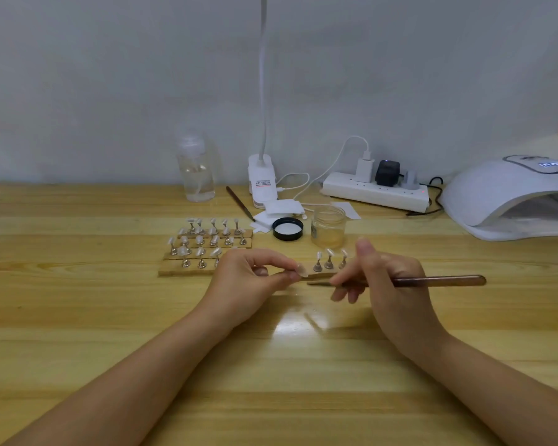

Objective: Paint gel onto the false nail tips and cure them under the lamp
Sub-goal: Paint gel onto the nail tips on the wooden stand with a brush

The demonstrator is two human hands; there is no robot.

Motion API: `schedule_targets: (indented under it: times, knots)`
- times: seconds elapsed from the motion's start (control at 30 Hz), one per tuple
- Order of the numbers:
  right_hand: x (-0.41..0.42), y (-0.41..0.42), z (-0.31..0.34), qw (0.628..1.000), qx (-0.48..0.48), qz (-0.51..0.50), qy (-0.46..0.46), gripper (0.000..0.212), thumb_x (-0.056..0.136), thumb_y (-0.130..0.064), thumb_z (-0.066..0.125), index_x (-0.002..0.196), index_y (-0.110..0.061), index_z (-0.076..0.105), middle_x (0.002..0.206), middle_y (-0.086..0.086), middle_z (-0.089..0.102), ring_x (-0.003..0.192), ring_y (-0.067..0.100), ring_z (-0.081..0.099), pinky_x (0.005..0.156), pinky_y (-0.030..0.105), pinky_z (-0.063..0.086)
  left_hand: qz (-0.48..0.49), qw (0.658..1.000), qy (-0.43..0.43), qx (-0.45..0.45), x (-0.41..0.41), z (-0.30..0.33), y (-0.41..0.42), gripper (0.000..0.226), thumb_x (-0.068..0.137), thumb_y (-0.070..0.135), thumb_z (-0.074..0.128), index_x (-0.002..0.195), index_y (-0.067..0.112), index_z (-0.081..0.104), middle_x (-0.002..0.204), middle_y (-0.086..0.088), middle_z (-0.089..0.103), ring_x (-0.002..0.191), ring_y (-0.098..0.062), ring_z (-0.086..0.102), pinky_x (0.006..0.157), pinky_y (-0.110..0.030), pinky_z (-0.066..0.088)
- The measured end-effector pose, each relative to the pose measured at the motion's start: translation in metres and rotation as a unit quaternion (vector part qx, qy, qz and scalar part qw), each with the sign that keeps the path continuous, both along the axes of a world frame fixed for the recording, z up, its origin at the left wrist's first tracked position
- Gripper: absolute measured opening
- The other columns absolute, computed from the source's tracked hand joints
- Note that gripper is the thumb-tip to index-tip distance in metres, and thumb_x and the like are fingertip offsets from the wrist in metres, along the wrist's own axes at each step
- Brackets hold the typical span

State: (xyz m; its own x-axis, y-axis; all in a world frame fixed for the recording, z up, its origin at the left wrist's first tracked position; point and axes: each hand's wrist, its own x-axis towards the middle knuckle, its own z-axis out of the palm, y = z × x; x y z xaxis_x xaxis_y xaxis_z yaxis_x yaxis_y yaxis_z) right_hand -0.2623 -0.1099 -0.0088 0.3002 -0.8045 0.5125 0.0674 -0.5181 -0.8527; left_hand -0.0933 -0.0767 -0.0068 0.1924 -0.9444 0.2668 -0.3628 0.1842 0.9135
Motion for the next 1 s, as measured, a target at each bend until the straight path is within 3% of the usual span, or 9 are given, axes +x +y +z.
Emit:
schedule_targets:
  times: [0.07,0.17,0.2,0.4,0.53,0.63,0.77,0.9,1.0]
  knots:
    - [0.0002,-0.0002,-0.0003,1.000,-0.022,-0.013,-0.011,0.042,0.083,-0.045,0.043,0.066,-0.017,0.069,0.063,0.004,0.069,0.052,0.004,0.057,0.055,0.011,0.043,0.003,1.000,0.008,0.009,0.0003,0.0001,-0.0002,0.027,0.068,0.017,0.078,0.059,0.042,0.070,0.074,0.009,0.070,0.069,-0.019,0.047,0.064,-0.020,0.039]
    - [0.0030,-0.0013,-0.0008,0.999,-0.034,-0.007,0.008,0.042,0.085,-0.043,0.042,0.072,-0.015,0.070,0.069,0.003,0.070,0.057,0.004,0.059,0.058,0.010,0.042,-0.007,1.000,0.011,0.020,0.0008,0.0010,0.0015,0.016,0.067,0.022,0.078,0.062,0.036,0.071,0.079,-0.016,0.065,0.061,-0.020,0.039,0.062,-0.025,0.034]
    - [0.0030,-0.0013,-0.0014,0.999,-0.031,-0.007,0.008,0.043,0.085,-0.043,0.042,0.072,-0.015,0.070,0.068,0.004,0.070,0.056,0.005,0.059,0.058,0.010,0.043,-0.009,1.000,0.013,0.021,0.0010,0.0013,0.0020,0.013,0.067,0.024,0.078,0.062,0.033,0.070,0.077,-0.017,0.062,0.058,-0.019,0.036,0.059,-0.024,0.032]
    - [0.0030,-0.0032,-0.0010,0.999,-0.028,0.000,0.022,0.037,0.088,-0.041,0.049,0.072,-0.016,0.071,0.068,0.003,0.070,0.055,0.006,0.059,0.057,0.012,0.044,0.002,0.999,0.010,0.031,0.0026,-0.0004,0.0019,0.012,0.069,0.025,0.077,0.061,0.027,0.068,0.044,0.000,0.042,0.036,-0.004,0.027,0.038,-0.010,0.022]
    - [0.0011,-0.0016,-0.0005,0.999,-0.011,0.037,0.022,0.039,0.088,-0.040,0.049,0.068,-0.015,0.072,0.063,0.007,0.069,0.052,0.014,0.060,0.055,0.017,0.047,0.002,0.999,0.004,0.036,0.0025,-0.0008,0.0011,0.015,0.071,0.023,0.076,0.060,0.029,0.067,0.044,-0.001,0.037,0.036,-0.005,0.024,0.037,-0.010,0.020]
    - [0.0017,-0.0036,-0.0001,1.000,-0.013,0.013,0.010,0.040,0.092,-0.038,0.048,0.075,-0.012,0.071,0.066,0.005,0.070,0.057,0.007,0.061,0.057,0.012,0.045,-0.001,0.999,0.006,0.037,0.0022,-0.0007,0.0013,0.017,0.073,0.022,0.075,0.059,0.025,0.066,0.039,0.004,0.036,0.033,-0.004,0.025,0.035,-0.008,0.020]
    - [0.0030,-0.0018,0.0002,0.999,-0.007,0.039,0.028,0.038,0.090,-0.040,0.051,0.068,-0.015,0.071,0.062,0.006,0.069,0.051,0.010,0.059,0.054,0.014,0.045,0.005,0.999,0.000,0.032,0.0016,-0.0004,0.0018,0.018,0.072,0.018,0.075,0.059,0.024,0.065,0.051,-0.009,0.045,0.033,-0.003,0.029,0.035,-0.009,0.023]
    - [0.0021,-0.0032,0.0001,1.000,-0.014,0.009,0.006,0.038,0.093,-0.036,0.047,0.072,-0.013,0.071,0.065,0.005,0.070,0.053,0.006,0.059,0.055,0.012,0.044,0.010,0.999,-0.003,0.032,0.0010,0.0000,0.0019,0.015,0.073,0.019,0.075,0.062,0.022,0.065,0.052,-0.010,0.047,0.031,-0.003,0.032,0.035,-0.009,0.025]
    - [0.0032,-0.0014,0.0000,0.999,-0.010,0.035,0.033,0.036,0.091,-0.034,0.049,0.068,-0.017,0.071,0.061,0.004,0.069,0.049,0.008,0.058,0.052,0.014,0.045,0.014,0.999,0.005,0.035,0.0008,-0.0015,0.0012,0.013,0.073,0.017,0.075,0.064,0.020,0.066,0.040,0.002,0.041,0.029,-0.003,0.031,0.035,-0.010,0.024]
